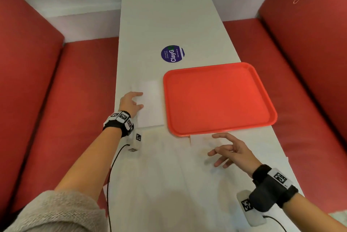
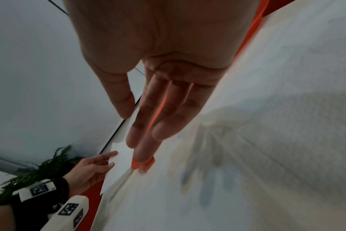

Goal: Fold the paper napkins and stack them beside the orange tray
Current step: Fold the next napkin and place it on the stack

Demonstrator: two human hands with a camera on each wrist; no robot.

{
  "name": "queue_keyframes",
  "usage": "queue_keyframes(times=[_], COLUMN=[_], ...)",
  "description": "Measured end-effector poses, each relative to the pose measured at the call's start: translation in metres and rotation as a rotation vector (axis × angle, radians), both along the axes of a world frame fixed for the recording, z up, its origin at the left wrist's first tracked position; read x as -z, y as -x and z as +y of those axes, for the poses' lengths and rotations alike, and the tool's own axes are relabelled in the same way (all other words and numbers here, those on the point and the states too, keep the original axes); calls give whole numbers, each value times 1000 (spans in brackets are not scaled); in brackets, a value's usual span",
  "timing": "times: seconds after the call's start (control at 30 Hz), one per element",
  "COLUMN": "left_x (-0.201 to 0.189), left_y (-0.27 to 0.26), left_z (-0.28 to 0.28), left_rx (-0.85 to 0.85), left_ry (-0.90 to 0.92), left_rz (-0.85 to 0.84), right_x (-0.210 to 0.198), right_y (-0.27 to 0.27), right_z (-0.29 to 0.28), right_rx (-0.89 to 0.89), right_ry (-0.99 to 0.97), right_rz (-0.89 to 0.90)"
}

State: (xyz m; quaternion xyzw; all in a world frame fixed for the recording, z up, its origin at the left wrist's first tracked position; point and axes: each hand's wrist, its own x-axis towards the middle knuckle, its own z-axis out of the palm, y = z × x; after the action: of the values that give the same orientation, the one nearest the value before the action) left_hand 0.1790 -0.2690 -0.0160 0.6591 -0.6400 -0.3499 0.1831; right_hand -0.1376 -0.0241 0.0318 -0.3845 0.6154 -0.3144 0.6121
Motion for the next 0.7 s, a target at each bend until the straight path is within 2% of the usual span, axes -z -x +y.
queue_keyframes(times=[0.2, 0.33, 0.43, 0.57, 0.63, 0.7], left_x=[12, 3, -3, 0, 0, 4], left_y=[4, 23, 53, 97, 117, 135], left_z=[3, 37, 92, 175, 208, 230], left_rx=[19, 61, 186, 478, 561, 596], left_ry=[78, 196, 292, 184, 113, 64], left_rz=[-75, -293, -176, -37, -90, -213], right_x=[-1, 6, 18, 29, 35, 41], right_y=[4, 18, 36, 54, 58, 59], right_z=[3, 10, 19, 37, 49, 62], right_rx=[54, 157, 254, 235, 178, 111], right_ry=[10, 47, 64, 38, 20, -8], right_rz=[-3, 74, 222, 376, 435, 502])
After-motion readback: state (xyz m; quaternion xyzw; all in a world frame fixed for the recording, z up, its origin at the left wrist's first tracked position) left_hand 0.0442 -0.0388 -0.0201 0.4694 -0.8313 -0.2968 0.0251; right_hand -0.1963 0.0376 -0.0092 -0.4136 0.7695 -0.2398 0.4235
